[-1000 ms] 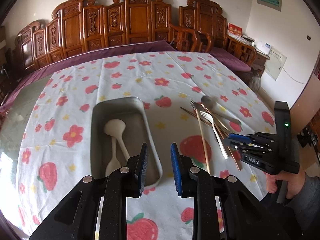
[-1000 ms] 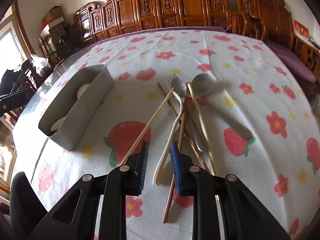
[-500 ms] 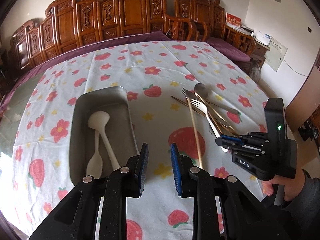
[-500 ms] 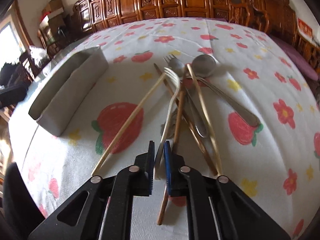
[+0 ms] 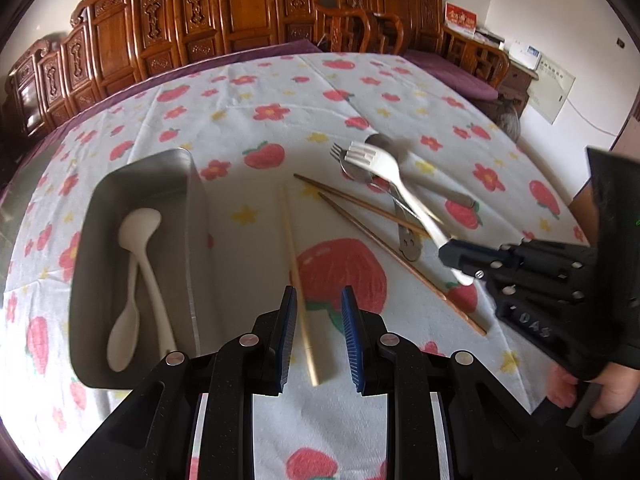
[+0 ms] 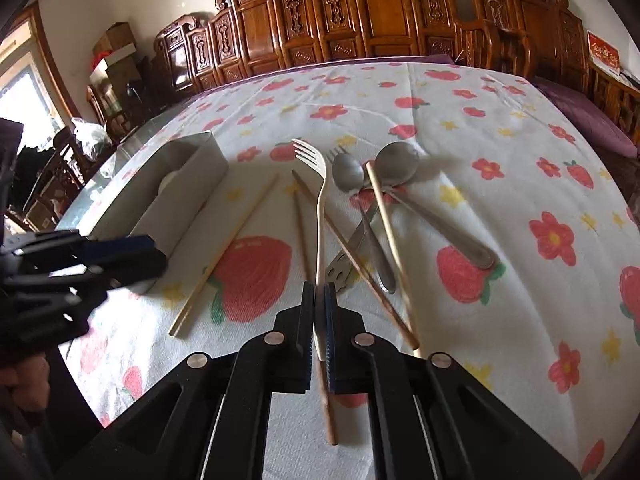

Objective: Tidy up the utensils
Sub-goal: 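Grasp the gold fork from the pile with the right gripper, then drop a wooden chopstick into the tray with the left gripper while the right holds the fork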

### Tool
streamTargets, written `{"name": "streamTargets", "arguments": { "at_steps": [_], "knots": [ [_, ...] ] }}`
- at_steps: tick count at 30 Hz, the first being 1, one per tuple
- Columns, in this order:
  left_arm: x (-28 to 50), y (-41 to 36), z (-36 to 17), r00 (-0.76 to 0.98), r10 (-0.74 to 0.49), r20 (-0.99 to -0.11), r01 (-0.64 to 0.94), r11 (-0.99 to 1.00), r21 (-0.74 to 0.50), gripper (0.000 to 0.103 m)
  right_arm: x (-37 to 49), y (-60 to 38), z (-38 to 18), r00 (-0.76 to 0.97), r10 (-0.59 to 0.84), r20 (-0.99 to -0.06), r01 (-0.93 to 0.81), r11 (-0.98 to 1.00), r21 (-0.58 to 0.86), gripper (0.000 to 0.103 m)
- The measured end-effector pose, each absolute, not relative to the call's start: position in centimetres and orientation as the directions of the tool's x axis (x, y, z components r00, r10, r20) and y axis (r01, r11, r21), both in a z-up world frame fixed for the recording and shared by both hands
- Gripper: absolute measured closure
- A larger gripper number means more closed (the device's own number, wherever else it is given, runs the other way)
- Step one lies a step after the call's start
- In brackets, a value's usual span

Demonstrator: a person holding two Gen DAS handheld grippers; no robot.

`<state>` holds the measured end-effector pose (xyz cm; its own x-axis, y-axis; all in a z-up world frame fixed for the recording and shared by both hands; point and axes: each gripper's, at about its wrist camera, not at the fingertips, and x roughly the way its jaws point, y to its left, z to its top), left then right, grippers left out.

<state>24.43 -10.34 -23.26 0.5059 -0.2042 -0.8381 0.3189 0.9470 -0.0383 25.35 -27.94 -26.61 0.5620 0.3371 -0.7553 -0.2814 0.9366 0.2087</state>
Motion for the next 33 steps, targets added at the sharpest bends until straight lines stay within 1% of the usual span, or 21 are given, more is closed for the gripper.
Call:
{"name": "streamTargets", "arguments": {
  "at_steps": [4,6,16,21,24,28,33],
  "knots": [
    [25.1,-10.9,-24.3,0.519,-0.151,-0.842,0.306,0.952,0.018,0.080,25.6,-28.4,-26.5,0.567,0.340,-0.750,-0.272,0.937,0.220,0.097],
    [25.3,-10.9,-24.7,0.514,-0.140,-0.846,0.299,0.954,0.023,0.075,25.6,-28.4,-26.4,0.569,0.345,-0.747,-0.273,0.936,0.224,0.097],
    [24.5,-10.9,-27.0,0.476,-0.120,-0.871,0.293,0.956,0.028,0.076,25.6,-28.0,-26.3,0.575,0.345,-0.742,-0.280,0.935,0.218,0.097],
    [24.2,-10.6,-28.0,0.465,-0.117,-0.877,0.283,0.959,0.022,0.086,25.5,-27.8,-26.4,0.572,0.340,-0.747,-0.280,0.936,0.212,0.097],
    [24.1,-10.5,-28.0,0.462,-0.136,-0.876,0.284,0.959,0.001,0.097,25.4,-27.7,-26.5,0.571,0.339,-0.747,-0.281,0.936,0.209,0.097],
    [23.6,-10.5,-27.9,0.463,-0.139,-0.875,0.299,0.954,0.006,0.099,25.4,-27.5,-26.5,0.570,0.341,-0.748,-0.285,0.936,0.209,0.097],
    [22.8,-9.4,-27.0,0.472,-0.156,-0.868,0.280,0.960,-0.021,0.099,25.4,-27.3,-26.3,0.572,0.345,-0.744,-0.290,0.934,0.210,0.097]
  ]
}}
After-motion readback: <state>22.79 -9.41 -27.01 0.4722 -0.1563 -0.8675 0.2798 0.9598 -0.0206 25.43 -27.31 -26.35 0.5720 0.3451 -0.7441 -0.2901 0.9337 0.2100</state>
